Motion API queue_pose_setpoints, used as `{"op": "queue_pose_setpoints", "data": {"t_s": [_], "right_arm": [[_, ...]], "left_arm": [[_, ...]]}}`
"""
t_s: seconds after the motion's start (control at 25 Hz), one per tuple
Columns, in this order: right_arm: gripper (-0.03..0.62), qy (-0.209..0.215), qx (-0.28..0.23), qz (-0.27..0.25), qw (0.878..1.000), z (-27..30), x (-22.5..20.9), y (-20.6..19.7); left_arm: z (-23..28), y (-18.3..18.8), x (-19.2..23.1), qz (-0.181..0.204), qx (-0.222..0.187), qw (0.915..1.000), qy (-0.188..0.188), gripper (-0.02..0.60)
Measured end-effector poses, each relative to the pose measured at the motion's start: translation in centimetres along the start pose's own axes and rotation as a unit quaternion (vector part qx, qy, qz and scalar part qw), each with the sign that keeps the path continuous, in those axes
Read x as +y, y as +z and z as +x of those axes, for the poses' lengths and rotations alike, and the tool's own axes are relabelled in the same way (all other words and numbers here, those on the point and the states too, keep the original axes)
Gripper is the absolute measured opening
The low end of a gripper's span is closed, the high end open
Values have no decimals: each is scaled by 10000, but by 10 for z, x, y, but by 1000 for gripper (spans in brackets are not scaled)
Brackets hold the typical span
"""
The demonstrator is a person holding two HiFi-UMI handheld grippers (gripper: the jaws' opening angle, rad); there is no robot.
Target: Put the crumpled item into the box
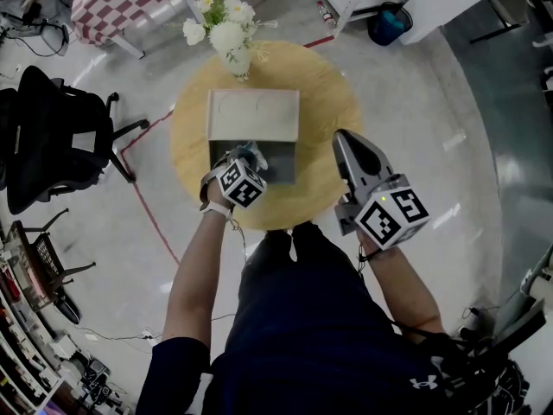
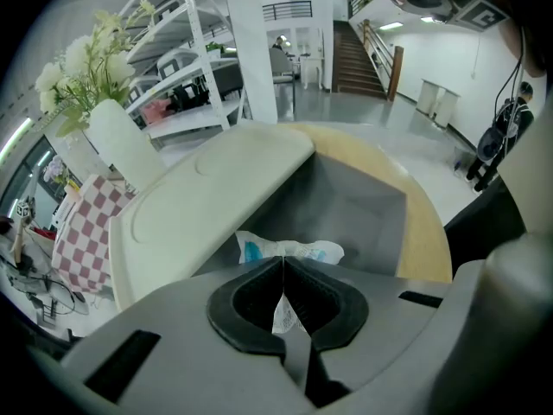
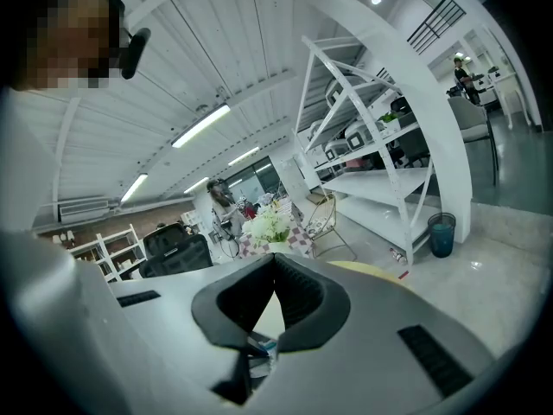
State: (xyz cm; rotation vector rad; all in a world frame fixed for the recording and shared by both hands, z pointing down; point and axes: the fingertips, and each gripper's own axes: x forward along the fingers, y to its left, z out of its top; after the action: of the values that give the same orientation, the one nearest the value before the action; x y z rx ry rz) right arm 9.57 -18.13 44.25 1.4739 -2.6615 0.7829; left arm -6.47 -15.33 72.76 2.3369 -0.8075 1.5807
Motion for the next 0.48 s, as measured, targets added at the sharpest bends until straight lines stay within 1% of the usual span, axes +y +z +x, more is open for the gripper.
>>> {"op": "queue_pose_setpoints", "data": {"t_s": [0.2, 0.28, 0.32, 0.4, 0.48], "right_arm": [[2, -8, 8, -15, 10000, -2, 0, -1], [2, -11, 3, -9, 10000, -2, 0, 0], [2, -2, 0, -11, 10000, -1, 0, 0], [2, 39, -10, -21, 10000, 0, 3, 2], [2, 88, -16, -34, 10000, 0, 6, 3]], "left_arm": [[2, -1, 4, -114, 46, 9999, 88, 23], [0, -1, 5, -181, 48, 9998, 117, 97], [-1, 0, 6, -213, 38, 9997, 121, 120], [-7, 2, 8, -278, -18, 9995, 161, 135], [-15, 6, 12, -365, -111, 9990, 254, 137]]}}
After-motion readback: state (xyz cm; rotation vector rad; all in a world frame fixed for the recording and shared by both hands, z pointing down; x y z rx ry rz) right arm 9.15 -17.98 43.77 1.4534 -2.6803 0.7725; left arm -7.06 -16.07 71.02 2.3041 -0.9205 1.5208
